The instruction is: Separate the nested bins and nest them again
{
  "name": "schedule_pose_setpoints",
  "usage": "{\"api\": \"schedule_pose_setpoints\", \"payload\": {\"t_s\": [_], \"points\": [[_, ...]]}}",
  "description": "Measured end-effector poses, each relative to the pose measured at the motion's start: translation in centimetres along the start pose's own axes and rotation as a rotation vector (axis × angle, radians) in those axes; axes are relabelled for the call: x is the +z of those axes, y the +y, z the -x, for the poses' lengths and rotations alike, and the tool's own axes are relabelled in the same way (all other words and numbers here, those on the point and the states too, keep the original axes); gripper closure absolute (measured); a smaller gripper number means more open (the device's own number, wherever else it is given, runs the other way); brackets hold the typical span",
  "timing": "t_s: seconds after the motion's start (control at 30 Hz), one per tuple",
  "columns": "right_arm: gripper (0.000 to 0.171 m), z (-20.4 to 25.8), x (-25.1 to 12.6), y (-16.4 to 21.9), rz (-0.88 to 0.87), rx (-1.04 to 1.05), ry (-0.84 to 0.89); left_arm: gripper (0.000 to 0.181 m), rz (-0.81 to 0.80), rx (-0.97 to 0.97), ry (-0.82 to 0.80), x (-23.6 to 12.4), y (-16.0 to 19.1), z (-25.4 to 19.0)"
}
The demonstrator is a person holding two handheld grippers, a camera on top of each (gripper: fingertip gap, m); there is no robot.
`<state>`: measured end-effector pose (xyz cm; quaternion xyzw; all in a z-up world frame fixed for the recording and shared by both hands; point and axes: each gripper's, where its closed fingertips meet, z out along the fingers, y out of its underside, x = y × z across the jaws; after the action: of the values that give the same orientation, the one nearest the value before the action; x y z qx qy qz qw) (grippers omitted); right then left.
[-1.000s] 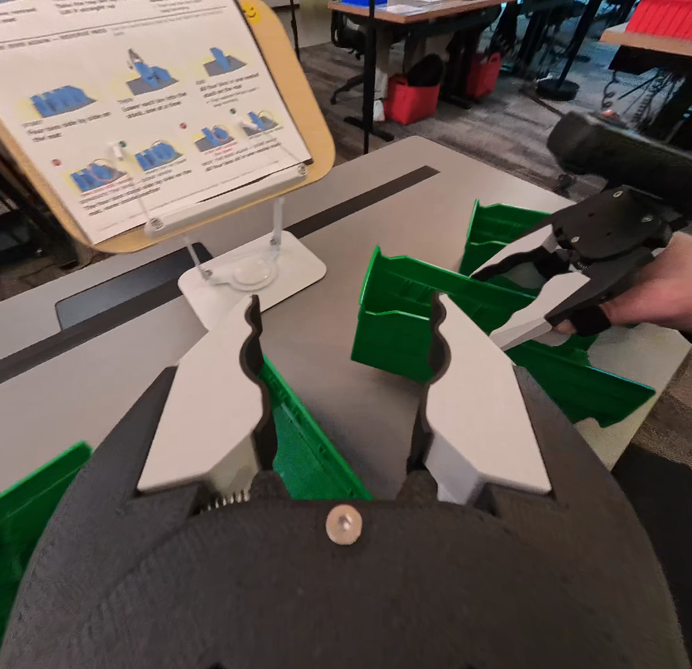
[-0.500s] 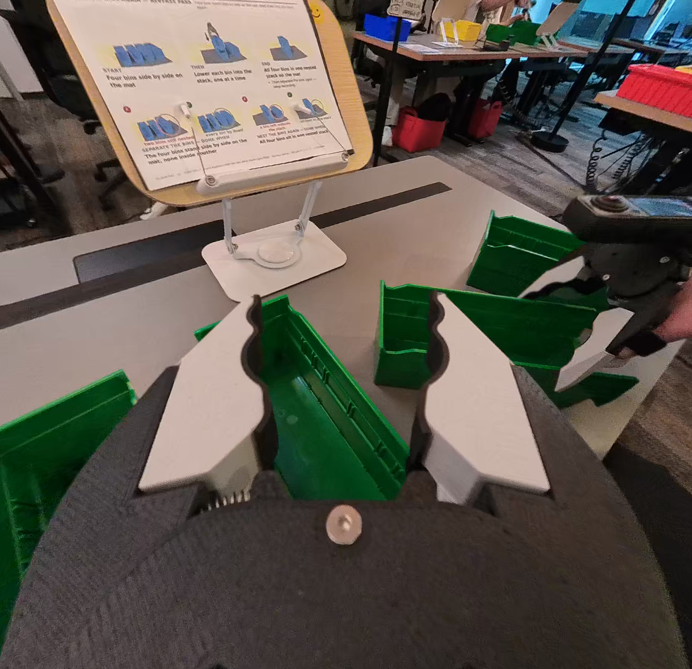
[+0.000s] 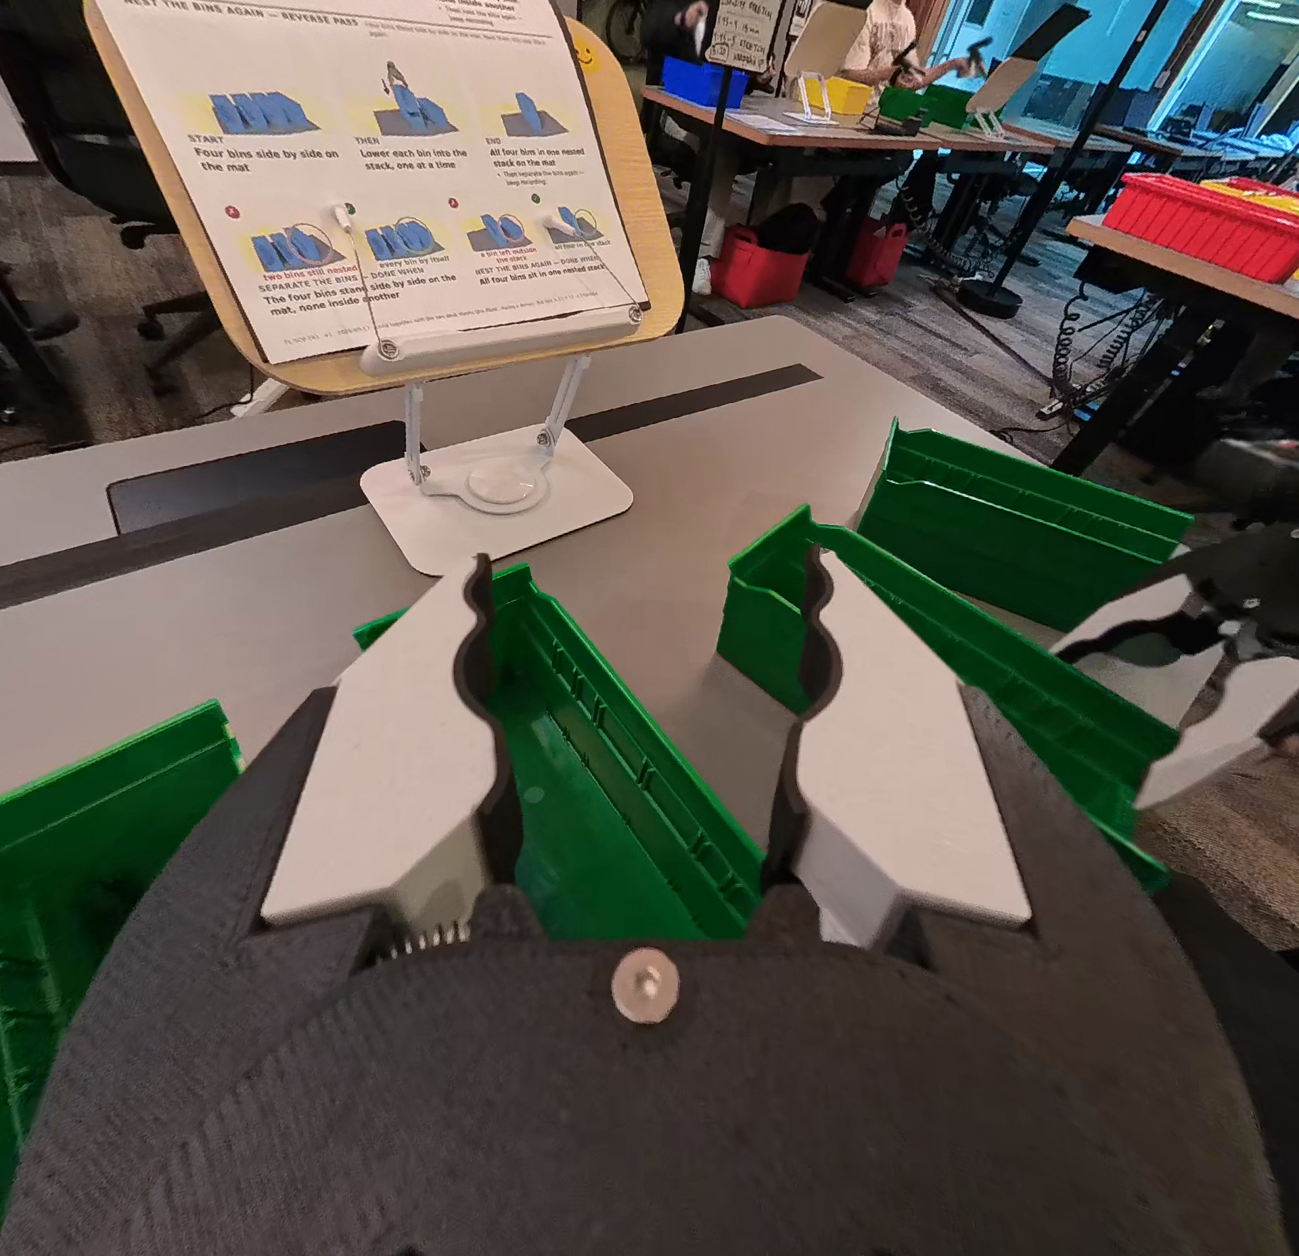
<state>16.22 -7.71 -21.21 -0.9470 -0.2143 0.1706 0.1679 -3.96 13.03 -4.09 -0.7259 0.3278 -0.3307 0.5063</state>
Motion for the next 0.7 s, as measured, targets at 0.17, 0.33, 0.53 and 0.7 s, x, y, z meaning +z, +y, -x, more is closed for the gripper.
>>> {"api": "schedule_pose_setpoints", "payload": {"t_s": [0.17,0.33,0.53,0.7], "points": [[0.097,-0.6,2.7,-1.0,-0.045,0.065,0.026,0.094,0.015,0.001,0.01,0.4,0.4,-0.5],[0.109,-0.9,5.0,-3.8,-0.136,0.155,0.037,0.095,0.004,-0.003,0.003,0.0,0.0,-0.1],[0.109,-0.6,7.0,-7.3,-0.228,0.248,-0.024,0.093,0.004,-0.033,0.01,0.1,0.2,0.2],[0.083,0.3,6.6,-8.1,-0.252,0.241,-0.039,0.092,0.014,-0.036,0.012,0.2,0.5,0.3]]}}
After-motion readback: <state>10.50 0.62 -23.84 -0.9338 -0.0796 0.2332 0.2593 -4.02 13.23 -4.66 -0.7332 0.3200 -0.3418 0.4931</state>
